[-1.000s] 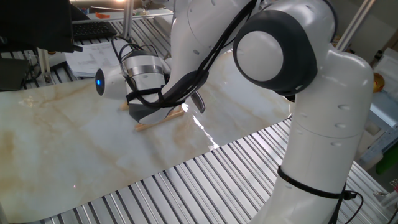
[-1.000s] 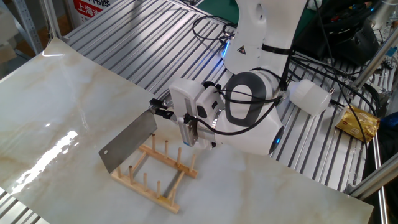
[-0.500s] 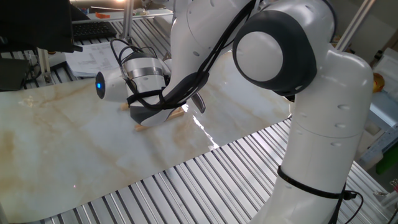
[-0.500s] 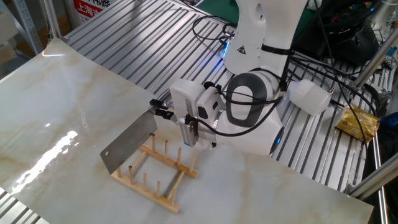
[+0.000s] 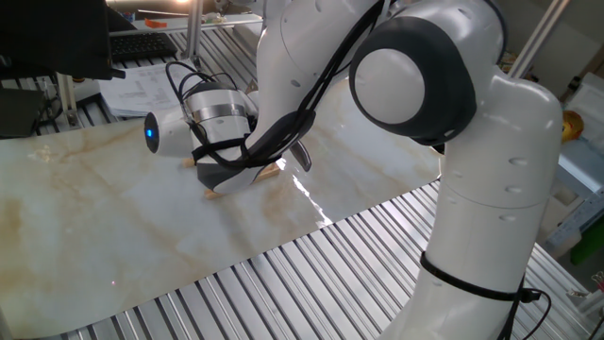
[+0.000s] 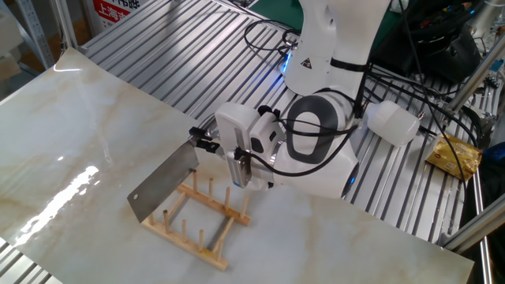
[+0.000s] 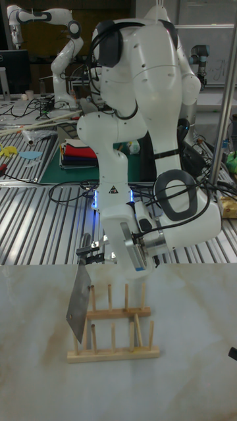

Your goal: Put the knife on the knife rack

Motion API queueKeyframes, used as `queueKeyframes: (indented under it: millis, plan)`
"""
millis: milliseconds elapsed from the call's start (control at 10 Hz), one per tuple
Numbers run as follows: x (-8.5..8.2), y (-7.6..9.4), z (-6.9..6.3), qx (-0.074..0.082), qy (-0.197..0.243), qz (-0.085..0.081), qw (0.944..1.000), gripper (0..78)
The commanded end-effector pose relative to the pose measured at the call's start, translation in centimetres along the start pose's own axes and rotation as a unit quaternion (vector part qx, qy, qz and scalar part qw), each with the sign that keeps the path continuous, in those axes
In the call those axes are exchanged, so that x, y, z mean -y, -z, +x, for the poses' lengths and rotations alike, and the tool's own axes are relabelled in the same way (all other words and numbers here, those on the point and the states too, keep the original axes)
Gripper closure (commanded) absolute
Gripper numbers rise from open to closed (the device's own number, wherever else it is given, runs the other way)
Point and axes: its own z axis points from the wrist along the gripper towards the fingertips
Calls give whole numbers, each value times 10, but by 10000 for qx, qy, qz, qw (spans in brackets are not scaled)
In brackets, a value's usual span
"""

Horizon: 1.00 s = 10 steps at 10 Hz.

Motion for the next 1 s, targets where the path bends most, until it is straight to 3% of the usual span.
queueKeyframes:
  millis: [100,1000]
  plan:
    - [-3,-4,-2,61,21,-2,10000,764]
    - [-13,-4,-5,99,139,10,9999,764]
